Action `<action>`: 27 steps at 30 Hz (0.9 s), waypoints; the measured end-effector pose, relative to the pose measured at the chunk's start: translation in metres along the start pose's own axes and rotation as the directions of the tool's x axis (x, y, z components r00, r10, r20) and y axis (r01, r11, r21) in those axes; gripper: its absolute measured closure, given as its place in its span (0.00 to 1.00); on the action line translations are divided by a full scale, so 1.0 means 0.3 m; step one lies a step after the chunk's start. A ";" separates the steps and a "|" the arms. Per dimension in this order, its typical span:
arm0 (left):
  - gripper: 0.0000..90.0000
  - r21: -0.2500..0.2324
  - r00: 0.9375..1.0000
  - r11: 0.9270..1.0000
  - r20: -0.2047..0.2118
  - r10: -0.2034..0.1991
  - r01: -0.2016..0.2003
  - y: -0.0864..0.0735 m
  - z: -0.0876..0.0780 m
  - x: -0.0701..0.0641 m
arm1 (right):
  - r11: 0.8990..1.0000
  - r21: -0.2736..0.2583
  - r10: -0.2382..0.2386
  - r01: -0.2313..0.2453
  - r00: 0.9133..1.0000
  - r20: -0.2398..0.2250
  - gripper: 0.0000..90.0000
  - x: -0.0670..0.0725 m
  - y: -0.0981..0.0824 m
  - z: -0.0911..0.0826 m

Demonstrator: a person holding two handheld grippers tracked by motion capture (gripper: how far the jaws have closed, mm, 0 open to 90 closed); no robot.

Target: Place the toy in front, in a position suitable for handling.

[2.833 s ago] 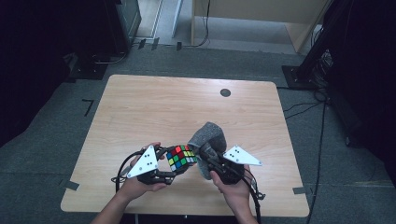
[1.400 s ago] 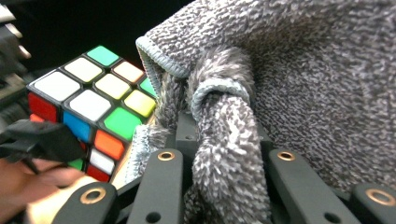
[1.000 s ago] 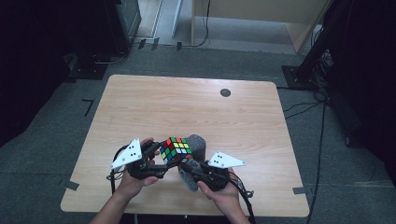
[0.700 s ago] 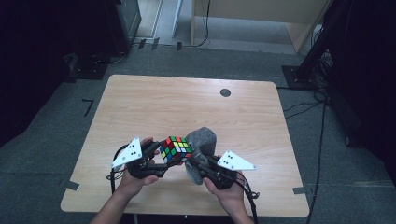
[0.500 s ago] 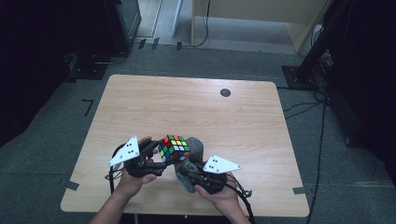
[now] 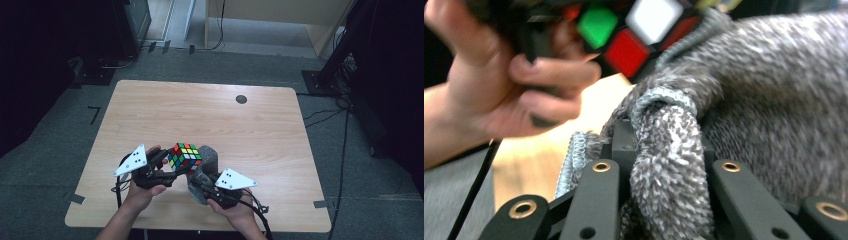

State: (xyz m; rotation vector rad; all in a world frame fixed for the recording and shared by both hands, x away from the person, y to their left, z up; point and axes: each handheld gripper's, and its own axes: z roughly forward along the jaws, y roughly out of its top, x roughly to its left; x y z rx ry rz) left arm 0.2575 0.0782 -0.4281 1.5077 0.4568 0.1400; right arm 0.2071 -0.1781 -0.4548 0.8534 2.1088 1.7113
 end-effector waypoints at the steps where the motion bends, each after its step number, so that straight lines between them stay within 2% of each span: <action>1: 0.38 -0.002 1.000 1.000 0.001 -0.005 0.005 0.000 0.001 -0.001 | 0.999 -0.023 0.023 -0.022 0.999 0.029 0.83 -0.009 0.004 -0.011; 3: 0.38 0.008 1.000 1.000 0.007 -0.006 0.006 -0.005 0.010 -0.003 | 0.993 -0.091 0.076 -0.071 0.996 0.052 0.83 -0.027 0.008 -0.030; 4: 0.38 0.015 1.000 1.000 0.007 -0.004 0.004 -0.008 0.013 -0.006 | 0.992 -0.107 0.079 -0.074 0.996 0.045 0.83 -0.026 0.007 -0.033; 5: 0.38 0.016 1.000 1.000 0.009 -0.007 0.006 -0.010 0.016 -0.008 | 0.993 -0.104 0.058 -0.055 0.998 0.033 0.83 -0.021 0.006 -0.029; 6: 0.38 0.008 1.000 1.000 0.011 -0.017 0.017 -0.010 0.015 -0.007 | 0.997 -0.073 0.023 -0.021 0.999 0.028 0.83 -0.004 0.002 -0.015; 7: 0.38 -0.001 1.000 1.000 0.006 -0.031 0.031 -0.006 0.013 -0.004 | 0.999 -0.032 0.013 -0.013 1.000 0.010 0.83 0.006 -0.007 0.002; 8: 0.38 -0.005 0.999 0.999 0.002 -0.035 0.035 -0.005 0.012 -0.002 | 0.999 0.024 0.033 -0.032 0.999 -0.042 0.83 0.016 -0.024 0.029; 10: 0.38 -0.026 0.997 0.997 -0.008 -0.071 0.071 -0.005 0.011 0.004 | 0.998 0.062 0.032 -0.028 0.997 -0.073 0.83 0.041 -0.049 0.059; 12: 0.38 -0.030 0.995 0.995 -0.018 -0.095 0.095 -0.011 0.016 0.004 | 0.998 0.066 0.023 -0.015 0.994 -0.111 0.83 0.073 -0.060 0.083; 14: 0.38 -0.014 0.995 0.995 -0.025 -0.094 0.094 -0.020 0.027 0.001 | 1.000 0.028 0.009 -0.005 0.992 -0.127 0.83 0.098 -0.049 0.086; 17: 0.38 0.002 0.996 0.997 -0.022 -0.083 0.083 -0.029 0.042 -0.011 | 0.999 -0.033 0.016 -0.019 0.996 -0.089 0.84 0.095 -0.028 0.070; 21: 0.38 -0.008 0.996 0.997 -0.029 -0.080 0.080 -0.025 0.040 -0.012 | 0.995 -0.044 0.091 -0.092 0.996 -0.006 0.85 0.037 -0.038 0.047; 23: 0.38 -0.015 0.996 0.996 -0.032 -0.084 0.084 -0.021 0.032 -0.006 | 0.991 -0.040 0.127 -0.125 0.991 0.039 0.85 0.009 -0.050 0.042; 25: 0.38 -0.014 0.995 0.996 -0.039 -0.091 0.090 -0.018 0.027 -0.001 | 0.985 -0.047 0.172 -0.168 0.980 0.096 0.85 -0.017 -0.063 0.032; 26: 0.38 -0.011 0.995 0.996 -0.041 -0.090 0.090 -0.019 0.027 0.000 | 0.979 -0.056 0.199 -0.194 0.974 0.107 0.85 -0.029 -0.069 0.027; 27: 0.38 -0.008 0.995 0.996 -0.041 -0.094 0.094 -0.022 0.031 -0.001 | 0.978 -0.051 0.207 -0.203 0.974 0.097 0.84 -0.031 -0.070 0.027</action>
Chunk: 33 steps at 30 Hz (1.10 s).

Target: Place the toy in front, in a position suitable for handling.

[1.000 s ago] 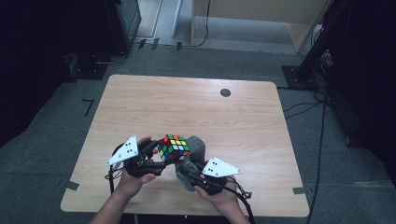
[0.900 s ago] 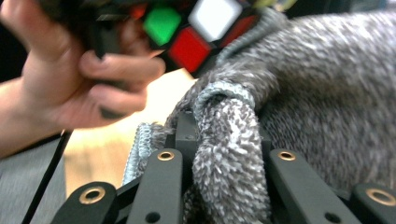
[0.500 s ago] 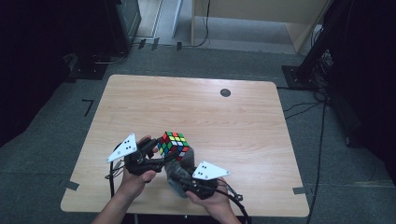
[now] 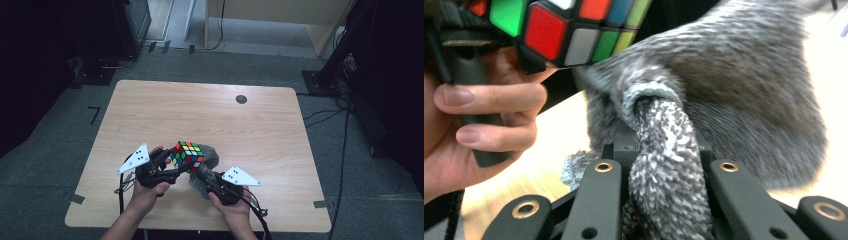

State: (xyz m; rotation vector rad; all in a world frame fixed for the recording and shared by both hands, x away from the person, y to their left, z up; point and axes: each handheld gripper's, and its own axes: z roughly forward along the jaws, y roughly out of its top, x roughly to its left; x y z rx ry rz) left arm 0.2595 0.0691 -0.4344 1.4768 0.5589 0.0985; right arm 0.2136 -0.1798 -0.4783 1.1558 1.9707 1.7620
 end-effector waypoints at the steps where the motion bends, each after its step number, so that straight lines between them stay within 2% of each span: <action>1: 0.38 0.003 1.000 1.000 0.000 0.000 0.000 -0.003 0.003 -0.001 | 1.000 0.007 -0.007 0.007 1.000 -0.024 0.84 0.008 0.000 0.003; 2: 0.38 0.013 1.000 1.000 0.001 0.007 -0.007 -0.007 0.009 -0.005 | 1.000 0.010 -0.018 0.018 0.999 -0.050 0.84 0.019 0.000 0.006; 3: 0.38 0.016 1.000 1.000 0.001 0.012 -0.012 -0.010 0.012 -0.007 | 0.999 0.019 -0.040 0.042 0.995 -0.097 0.84 0.045 0.002 0.013; 5: 0.38 0.027 1.000 0.999 0.001 0.025 -0.025 -0.013 0.016 -0.010 | 0.995 0.027 -0.094 0.098 0.987 -0.133 0.84 0.082 0.006 0.022; 6: 0.38 0.024 1.000 0.999 0.000 0.026 -0.026 -0.013 0.015 -0.010 | 0.994 0.022 -0.107 0.111 0.985 -0.133 0.84 0.087 0.008 0.022; 8: 0.38 0.014 1.000 1.000 -0.008 0.021 -0.021 -0.008 0.008 -0.004 | 0.996 0.019 -0.080 0.083 0.989 -0.124 0.84 0.073 0.014 0.017; 10: 0.38 0.008 1.000 1.000 -0.014 0.013 -0.013 -0.003 0.000 0.004 | 0.998 0.015 -0.055 0.057 0.995 -0.085 0.84 0.043 0.016 0.007; 13: 0.38 0.021 0.999 1.000 -0.038 0.017 -0.016 0.000 -0.011 0.019 | 1.000 -0.025 0.013 -0.013 1.000 0.011 0.84 -0.030 0.024 -0.025; 14: 0.38 0.026 0.999 1.000 -0.047 0.009 -0.008 0.000 -0.014 0.027 | 1.000 -0.027 0.005 -0.004 0.999 0.036 0.84 -0.045 0.026 -0.031; 15: 0.38 0.029 0.999 1.000 -0.051 0.002 0.000 0.000 -0.014 0.031 | 0.999 -0.019 -0.027 0.029 0.995 0.091 0.83 -0.065 0.027 -0.039; 17: 0.38 0.041 0.998 0.999 -0.069 -0.009 0.012 -0.003 -0.013 0.043 | 0.997 0.008 -0.072 0.071 0.987 0.147 0.82 -0.092 0.018 -0.041; 18: 0.38 0.050 0.997 0.999 -0.075 -0.010 0.013 -0.004 -0.013 0.047 | 0.996 0.026 -0.086 0.083 0.983 0.160 0.81 -0.105 0.012 -0.037; 21: 0.38 0.065 0.996 0.998 -0.090 -0.018 0.024 -0.011 -0.009 0.055 | 0.994 0.082 -0.087 0.073 0.979 0.185 0.76 -0.134 -0.007 -0.020; 24: 0.38 0.076 0.995 0.997 -0.095 -0.013 0.021 -0.014 -0.006 0.057 | 0.982 0.168 -0.127 0.086 0.960 0.251 0.69 -0.164 -0.031 0.001; 27: 0.38 0.081 0.995 0.996 -0.097 -0.018 0.026 -0.016 -0.004 0.058 | 0.974 0.213 -0.133 0.073 0.948 0.287 0.58 -0.190 -0.042 0.006; 29: 0.38 0.090 0.995 0.996 -0.098 -0.019 0.028 -0.016 -0.005 0.061 | 0.972 0.225 -0.135 0.070 0.947 0.292 0.48 -0.200 -0.038 0.005; 30: 0.38 0.090 0.995 0.995 -0.100 -0.022 0.031 -0.017 -0.005 0.062 | 0.971 0.225 -0.143 0.077 0.945 0.293 0.47 -0.204 -0.033 0.002; 33: 0.38 0.097 0.994 0.995 -0.105 -0.025 0.036 -0.016 -0.007 0.068 | 0.977 0.190 -0.149 0.099 0.951 0.269 0.39 -0.209 -0.015 -0.013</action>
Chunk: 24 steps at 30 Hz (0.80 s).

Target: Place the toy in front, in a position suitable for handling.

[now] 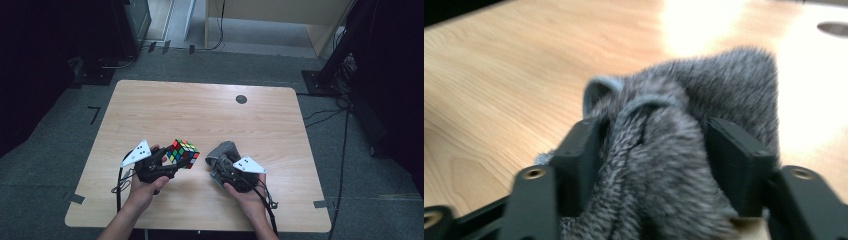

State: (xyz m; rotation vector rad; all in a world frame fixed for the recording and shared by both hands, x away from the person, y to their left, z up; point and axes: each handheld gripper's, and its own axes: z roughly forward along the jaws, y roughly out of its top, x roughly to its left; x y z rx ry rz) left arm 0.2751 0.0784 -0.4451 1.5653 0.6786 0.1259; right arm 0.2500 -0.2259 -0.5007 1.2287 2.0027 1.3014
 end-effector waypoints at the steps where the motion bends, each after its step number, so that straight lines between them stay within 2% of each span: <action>1: 0.38 0.000 1.000 1.000 -0.003 -0.003 0.003 0.000 0.000 0.002 | 1.000 -0.009 -0.006 0.006 1.000 -0.001 0.36 -0.004 0.006 -0.006; 5: 0.38 0.008 1.000 1.000 -0.017 -0.009 0.009 0.001 -0.002 0.010 | 0.997 -0.055 -0.044 0.044 0.999 0.002 0.26 -0.018 0.027 -0.035; 8: 0.38 0.021 0.999 1.000 -0.034 -0.010 0.011 0.001 -0.002 0.016 | 0.992 -0.104 -0.071 0.070 0.997 -0.004 0.25 -0.023 0.043 -0.061; 11: 0.38 0.032 0.999 0.999 -0.045 -0.012 0.014 0.000 0.001 0.017 | 0.984 -0.150 -0.102 0.096 0.994 -0.033 0.24 -0.012 0.061 -0.085; 14: 0.38 0.041 0.999 0.999 -0.034 -0.015 0.017 -0.001 0.008 0.011 | 0.970 -0.206 -0.146 0.125 0.985 -0.088 0.22 0.028 0.078 -0.098; 17: 0.38 0.051 1.000 0.999 -0.016 -0.013 0.014 -0.004 0.017 -0.003 | 0.954 -0.254 -0.191 0.156 0.975 -0.117 0.22 0.069 0.086 -0.097; 20: 0.38 0.064 1.000 0.998 -0.003 -0.016 0.016 -0.005 0.027 -0.014 | 0.925 -0.323 -0.256 0.201 0.957 -0.140 0.22 0.110 0.083 -0.091; 21: 0.38 0.066 1.000 0.998 0.001 -0.020 0.019 -0.006 0.029 -0.017 | 0.914 -0.339 -0.279 0.221 0.951 -0.133 0.23 0.120 0.082 -0.088; 23: 0.38 0.069 1.000 0.997 0.007 -0.024 0.023 -0.007 0.033 -0.022 | 0.900 -0.362 -0.306 0.242 0.943 -0.131 0.25 0.136 0.079 -0.084; 24: 0.38 0.072 1.000 0.997 0.011 -0.025 0.024 -0.007 0.034 -0.023 | 0.898 -0.365 -0.312 0.245 0.940 -0.136 0.25 0.143 0.077 -0.083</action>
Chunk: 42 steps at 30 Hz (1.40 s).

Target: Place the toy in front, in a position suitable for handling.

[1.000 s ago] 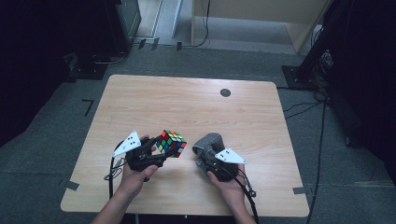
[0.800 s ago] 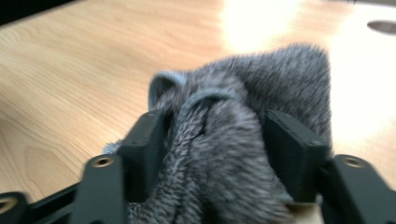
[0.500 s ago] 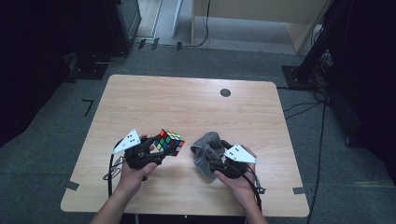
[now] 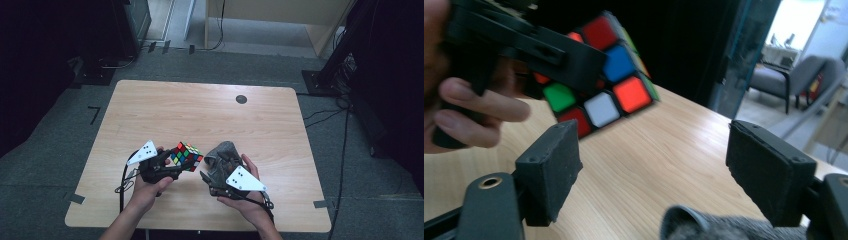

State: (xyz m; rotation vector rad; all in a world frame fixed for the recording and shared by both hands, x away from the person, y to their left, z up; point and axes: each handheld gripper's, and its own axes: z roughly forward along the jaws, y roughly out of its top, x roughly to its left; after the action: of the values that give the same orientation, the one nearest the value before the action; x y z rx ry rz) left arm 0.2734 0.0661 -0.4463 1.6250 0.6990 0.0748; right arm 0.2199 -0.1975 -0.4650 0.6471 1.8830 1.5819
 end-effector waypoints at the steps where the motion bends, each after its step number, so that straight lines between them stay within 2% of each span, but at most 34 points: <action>1: 0.38 0.001 1.000 1.000 0.003 -0.003 0.003 -0.001 0.002 -0.002 | 1.000 -0.002 -0.004 0.004 1.000 -0.008 0.25 0.005 0.000 0.003; 6: 0.38 0.020 1.000 1.000 0.025 -0.011 0.011 -0.006 0.017 -0.018 | 0.999 -0.002 -0.032 0.032 0.999 -0.024 0.25 0.025 -0.004 0.014; 8: 0.38 0.025 0.999 0.999 0.040 -0.025 0.024 -0.005 0.020 -0.021 | 0.998 0.006 -0.066 0.066 0.997 -0.031 0.25 0.037 -0.008 0.020; 11: 0.38 0.035 0.996 0.998 0.066 -0.059 0.057 -0.003 0.028 -0.029 | 0.994 0.015 -0.106 0.107 0.994 -0.024 0.26 0.052 -0.014 0.029; 13: 0.38 0.050 0.995 0.997 0.075 -0.068 0.064 -0.004 0.036 -0.037 | 0.991 0.013 -0.135 0.135 0.991 -0.012 0.27 0.062 -0.017 0.034; 16: 0.38 0.080 0.993 0.994 0.085 -0.086 0.079 -0.007 0.046 -0.041 | 0.980 0.006 -0.197 0.197 0.980 0.013 0.32 0.075 -0.019 0.040; 20: 0.37 0.123 0.985 0.985 0.108 -0.137 0.123 -0.007 0.055 -0.025 | 0.962 0.021 -0.274 0.273 0.961 0.034 0.38 0.086 -0.022 0.036; 21: 0.36 0.122 0.983 0.985 0.117 -0.138 0.124 -0.007 0.054 -0.021 | 0.961 0.027 -0.275 0.274 0.961 0.033 0.38 0.087 -0.022 0.037; 25: 0.19 0.087 0.990 0.992 0.102 -0.098 0.090 0.018 0.026 -0.009 | 0.968 0.059 -0.244 0.242 0.969 0.028 0.38 0.071 -0.029 0.035; 27: 0.15 0.057 0.993 0.996 0.091 -0.079 0.074 0.030 0.000 0.012 | 0.976 0.068 -0.212 0.209 0.977 0.032 0.38 0.051 -0.032 0.029; 28: 0.15 0.048 0.994 0.997 0.085 -0.071 0.067 0.031 -0.007 0.018 | 0.981 0.073 -0.181 0.178 0.983 0.034 0.38 0.034 -0.032 0.023; 31: 0.15 0.048 0.999 0.999 0.034 -0.002 0.000 0.027 -0.024 0.038 | 0.992 0.086 -0.092 0.088 0.995 0.045 0.38 -0.006 -0.023 0.007; 33: 0.15 0.064 0.997 0.995 -0.010 0.073 -0.072 0.017 -0.023 0.040 | 0.996 0.093 -0.014 0.010 0.999 0.044 0.38 -0.030 -0.013 -0.007; 34: 0.15 0.080 0.992 0.990 -0.035 0.119 -0.116 0.009 -0.019 0.037 | 0.996 0.088 0.021 -0.025 0.999 0.042 0.38 -0.039 -0.007 -0.013; 36: 0.14 0.118 0.976 0.973 -0.066 0.209 -0.200 -0.008 -0.005 0.024 | 0.991 0.080 0.101 -0.104 0.994 0.030 0.38 -0.051 0.007 -0.023; 37: 0.14 0.138 0.963 0.959 -0.079 0.259 -0.247 -0.018 0.003 0.013 | 0.987 0.077 0.143 -0.144 0.989 0.024 0.38 -0.054 0.015 -0.026; 38: 0.14 0.160 0.946 0.942 -0.087 0.311 -0.295 -0.027 0.012 0.000 | 0.980 0.078 0.182 -0.183 0.983 0.016 0.38 -0.056 0.022 -0.029; 39: 0.14 0.183 0.927 0.921 -0.086 0.364 -0.344 -0.039 0.025 -0.018 | 0.972 0.089 0.219 -0.218 0.976 0.007 0.38 -0.058 0.029 -0.030; 40: 0.14 0.193 0.918 0.910 -0.084 0.387 -0.366 -0.045 0.032 -0.028 | 0.961 0.112 0.254 -0.253 0.967 0.000 0.38 -0.057 0.037 -0.029; 41: 0.14 0.204 0.907 0.898 -0.083 0.412 -0.389 -0.050 0.039 -0.038 | 0.955 0.128 0.270 -0.267 0.963 -0.002 0.38 -0.056 0.041 -0.027; 42: 0.14 0.216 0.893 0.883 -0.085 0.442 -0.417 -0.058 0.049 -0.052 | 0.949 0.145 0.283 -0.279 0.959 -0.005 0.38 -0.054 0.044 -0.026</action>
State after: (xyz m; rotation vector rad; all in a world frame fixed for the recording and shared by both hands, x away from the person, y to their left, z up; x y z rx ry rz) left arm 0.2603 0.0459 -0.4598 1.9557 0.4397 0.4542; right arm 0.2257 -0.2119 -0.4491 1.0007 2.0064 1.6426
